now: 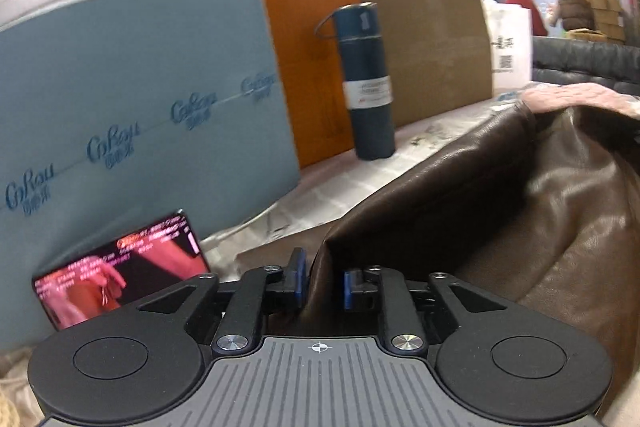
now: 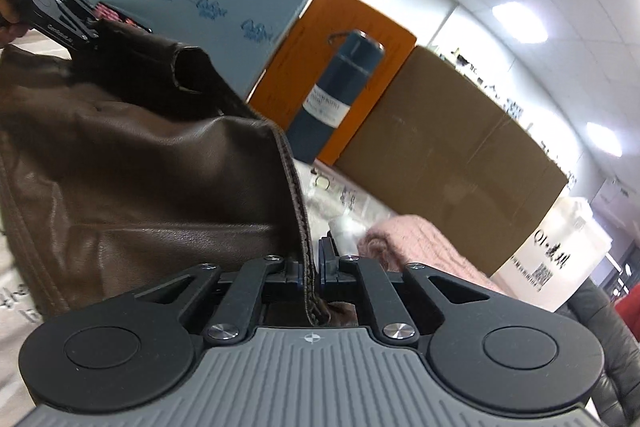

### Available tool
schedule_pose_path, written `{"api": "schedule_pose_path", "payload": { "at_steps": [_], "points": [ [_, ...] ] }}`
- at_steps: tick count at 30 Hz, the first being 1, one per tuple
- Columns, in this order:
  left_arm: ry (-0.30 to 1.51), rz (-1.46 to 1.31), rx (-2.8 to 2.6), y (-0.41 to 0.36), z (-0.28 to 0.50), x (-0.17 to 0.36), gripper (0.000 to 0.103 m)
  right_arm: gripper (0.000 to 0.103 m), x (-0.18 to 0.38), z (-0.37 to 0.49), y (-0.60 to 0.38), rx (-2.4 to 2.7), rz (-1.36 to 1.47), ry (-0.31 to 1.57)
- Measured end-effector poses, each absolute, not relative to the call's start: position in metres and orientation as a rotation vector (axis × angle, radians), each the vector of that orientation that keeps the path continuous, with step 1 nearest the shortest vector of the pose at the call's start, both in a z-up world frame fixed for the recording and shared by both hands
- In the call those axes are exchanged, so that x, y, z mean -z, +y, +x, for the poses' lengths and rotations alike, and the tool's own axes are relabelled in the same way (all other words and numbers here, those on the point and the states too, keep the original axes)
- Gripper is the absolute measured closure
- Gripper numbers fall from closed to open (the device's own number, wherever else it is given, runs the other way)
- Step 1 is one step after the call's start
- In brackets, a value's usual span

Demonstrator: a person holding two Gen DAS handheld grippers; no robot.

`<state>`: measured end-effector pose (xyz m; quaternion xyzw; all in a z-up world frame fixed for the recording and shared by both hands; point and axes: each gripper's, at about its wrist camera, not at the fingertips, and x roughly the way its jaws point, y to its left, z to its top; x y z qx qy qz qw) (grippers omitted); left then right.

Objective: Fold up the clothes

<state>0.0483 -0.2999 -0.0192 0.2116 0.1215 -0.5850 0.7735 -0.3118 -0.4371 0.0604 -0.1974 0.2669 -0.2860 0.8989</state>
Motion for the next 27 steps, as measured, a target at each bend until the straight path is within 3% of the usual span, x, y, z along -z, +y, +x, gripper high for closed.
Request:
{"api": "schedule_pose_path", "payload": {
  "at_steps": [3, 5, 6, 7, 16, 18, 20, 22, 27],
  "points": [
    [0.316, 0.432, 1.239, -0.299, 0.055, 0.017, 0.074, 0.090, -0.057, -0.305, -0.446, 0.602, -0.380, 0.558],
    [0.329, 0.408, 1.210, -0.302, 0.063, 0.016, 0.058, 0.064, -0.056, -0.308, -0.450, 0.623, -0.346, 0.553],
    [0.312, 0.405, 1.185, -0.304, 0.067, 0.016, 0.041, 0.059, -0.055, -0.310, -0.451, 0.633, -0.329, 0.551],
    [0.296, 0.402, 1.160, -0.306, 0.072, 0.015, 0.032, 0.056, -0.054, -0.313, -0.452, 0.643, -0.313, 0.554],
    [0.473, 0.256, 1.142, -0.298, 0.099, 0.014, 0.030, 0.048, -0.055, -0.343, -0.467, 0.734, -0.060, 0.538],
    [0.494, 0.114, 1.162, -0.277, 0.100, -0.005, 0.030, 0.041, -0.063, -0.361, -0.460, 0.790, 0.030, 0.450],
    [0.537, -0.025, 1.203, -0.255, 0.098, -0.025, 0.028, 0.021, -0.072, -0.379, -0.447, 0.856, 0.126, 0.349],
    [0.587, -0.106, 1.244, -0.235, 0.089, -0.040, 0.018, 0.019, -0.078, -0.393, -0.430, 0.896, 0.234, 0.291],
    [0.735, -0.300, 1.352, -0.194, 0.065, -0.071, 0.011, 0.013, -0.081, -0.414, -0.390, 0.904, 0.513, 0.235]
  ]
}}
